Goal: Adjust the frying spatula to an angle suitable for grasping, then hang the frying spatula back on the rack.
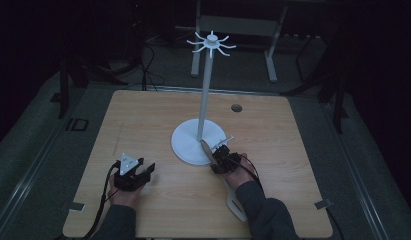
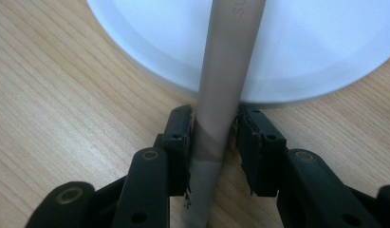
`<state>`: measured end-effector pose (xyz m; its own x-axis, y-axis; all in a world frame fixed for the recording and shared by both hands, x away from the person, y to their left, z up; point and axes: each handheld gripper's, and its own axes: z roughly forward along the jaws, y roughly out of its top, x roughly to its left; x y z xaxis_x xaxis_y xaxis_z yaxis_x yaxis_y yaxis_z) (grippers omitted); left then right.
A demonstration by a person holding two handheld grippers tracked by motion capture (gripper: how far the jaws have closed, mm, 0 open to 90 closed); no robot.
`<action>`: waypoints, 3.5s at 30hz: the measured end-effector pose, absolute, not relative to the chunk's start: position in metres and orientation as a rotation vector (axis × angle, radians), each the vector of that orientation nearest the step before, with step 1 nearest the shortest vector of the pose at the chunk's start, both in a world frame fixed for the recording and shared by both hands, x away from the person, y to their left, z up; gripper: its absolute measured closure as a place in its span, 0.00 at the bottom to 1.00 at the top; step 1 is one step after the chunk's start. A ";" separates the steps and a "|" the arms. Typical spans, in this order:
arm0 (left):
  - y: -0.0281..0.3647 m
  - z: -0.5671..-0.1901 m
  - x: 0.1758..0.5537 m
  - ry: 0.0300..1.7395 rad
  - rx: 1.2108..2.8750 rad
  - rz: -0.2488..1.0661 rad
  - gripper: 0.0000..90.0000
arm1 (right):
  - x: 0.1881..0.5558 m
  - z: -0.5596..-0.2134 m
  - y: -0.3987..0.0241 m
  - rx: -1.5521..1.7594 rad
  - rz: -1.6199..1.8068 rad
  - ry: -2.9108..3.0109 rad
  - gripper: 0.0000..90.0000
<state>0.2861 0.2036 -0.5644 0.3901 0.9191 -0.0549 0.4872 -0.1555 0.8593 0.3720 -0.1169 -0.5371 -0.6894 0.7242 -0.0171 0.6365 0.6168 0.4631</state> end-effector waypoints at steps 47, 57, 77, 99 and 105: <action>0.203 -0.565 0.286 1.232 1.798 0.629 0.54 | 0.364 -0.523 -0.135 0.958 0.668 2.666 0.82; 0.203 -0.565 0.286 1.230 1.798 0.630 0.53 | 0.361 -0.520 -0.138 0.947 0.702 2.646 0.82; 0.203 -0.565 0.286 1.230 1.799 0.632 0.53 | 0.354 -0.501 -0.148 0.959 0.815 2.567 0.82; 0.203 -0.564 0.285 1.232 1.798 0.640 0.53 | 0.348 -0.476 -0.163 0.967 1.010 2.461 0.82; 0.203 -0.565 0.285 1.232 1.797 0.638 0.53 | 0.347 -0.472 -0.166 0.985 1.036 2.431 0.82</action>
